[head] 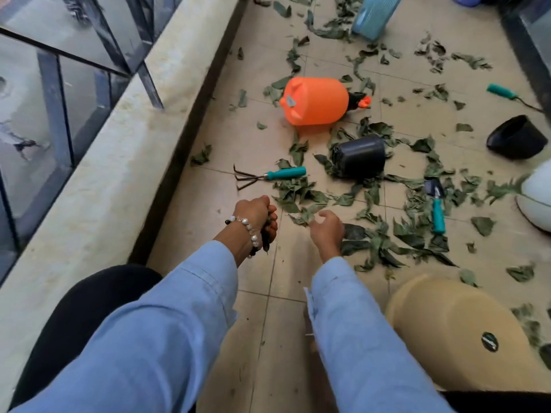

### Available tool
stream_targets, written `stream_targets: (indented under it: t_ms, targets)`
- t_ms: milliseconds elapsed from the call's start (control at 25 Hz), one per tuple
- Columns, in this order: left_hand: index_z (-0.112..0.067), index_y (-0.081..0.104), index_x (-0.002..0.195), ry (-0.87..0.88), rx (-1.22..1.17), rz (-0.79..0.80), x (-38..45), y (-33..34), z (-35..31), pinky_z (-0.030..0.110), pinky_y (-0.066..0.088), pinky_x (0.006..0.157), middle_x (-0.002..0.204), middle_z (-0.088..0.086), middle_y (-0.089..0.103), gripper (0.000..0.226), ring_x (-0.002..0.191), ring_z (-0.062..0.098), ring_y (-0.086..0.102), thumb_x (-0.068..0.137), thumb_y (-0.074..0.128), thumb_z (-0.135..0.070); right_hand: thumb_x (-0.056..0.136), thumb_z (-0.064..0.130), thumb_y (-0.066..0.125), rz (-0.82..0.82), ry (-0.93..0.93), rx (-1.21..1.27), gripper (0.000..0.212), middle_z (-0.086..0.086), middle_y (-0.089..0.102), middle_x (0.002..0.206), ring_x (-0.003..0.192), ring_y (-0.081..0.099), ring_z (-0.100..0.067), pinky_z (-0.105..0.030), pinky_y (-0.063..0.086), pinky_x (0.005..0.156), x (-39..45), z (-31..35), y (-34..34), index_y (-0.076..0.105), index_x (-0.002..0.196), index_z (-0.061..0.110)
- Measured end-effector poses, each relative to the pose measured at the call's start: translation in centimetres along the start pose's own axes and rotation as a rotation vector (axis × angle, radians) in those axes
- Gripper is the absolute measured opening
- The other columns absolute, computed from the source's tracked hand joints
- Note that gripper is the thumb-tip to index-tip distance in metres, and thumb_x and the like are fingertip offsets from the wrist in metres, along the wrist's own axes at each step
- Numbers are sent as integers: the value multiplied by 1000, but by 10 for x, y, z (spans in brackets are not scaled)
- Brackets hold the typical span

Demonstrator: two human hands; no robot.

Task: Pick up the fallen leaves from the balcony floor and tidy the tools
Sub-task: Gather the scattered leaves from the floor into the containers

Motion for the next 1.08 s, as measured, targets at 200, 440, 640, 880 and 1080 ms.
stream_targets:
  t_ms: [200,440,640,880,1080]
  targets:
    - [-14,42,62,-49,0,-48,3,-21,-1,11,25,38,53,2,39,44,37,13,28,100,42,-36,96,25,49,142,-337,-651,37,-10,39,141,122,38,-37,-44,38,96,-7,1,60,50,132,20]
    - [-14,43,64,-43,22,-83,8,-24,-5,14,27,40,57,3,41,43,43,14,31,99,45,-40,86,-5,55,73,-430,-246,22,-14,69,100,87,60,-19,-24,43,73,-9,-4,46,69,100,4]
    - [-12,46,70,-5,64,-71,9,-10,-2,13,31,36,63,4,45,36,45,13,36,98,48,-34,87,-13,49,-5,-277,-239,62,-13,46,131,110,51,-27,-31,42,86,31,12,23,37,141,13]
    - [-9,49,73,29,77,-115,18,-11,0,18,36,39,68,6,52,35,46,14,42,97,51,-35,95,-2,44,102,-498,-740,25,-13,64,108,102,57,-26,-27,44,79,1,11,54,64,109,3]
    - [-5,52,87,70,84,-135,19,4,6,31,56,59,72,12,61,40,56,24,59,95,51,-44,80,-6,68,88,276,850,19,-4,72,80,80,65,-17,-20,50,73,-43,-11,19,71,95,5]
Point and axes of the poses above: each hand's wrist, its own x-axis towards the middle knuckle, its own y-axis out of the palm, z = x × y, the point moved 5 cm from there along x, towards the middle knuckle
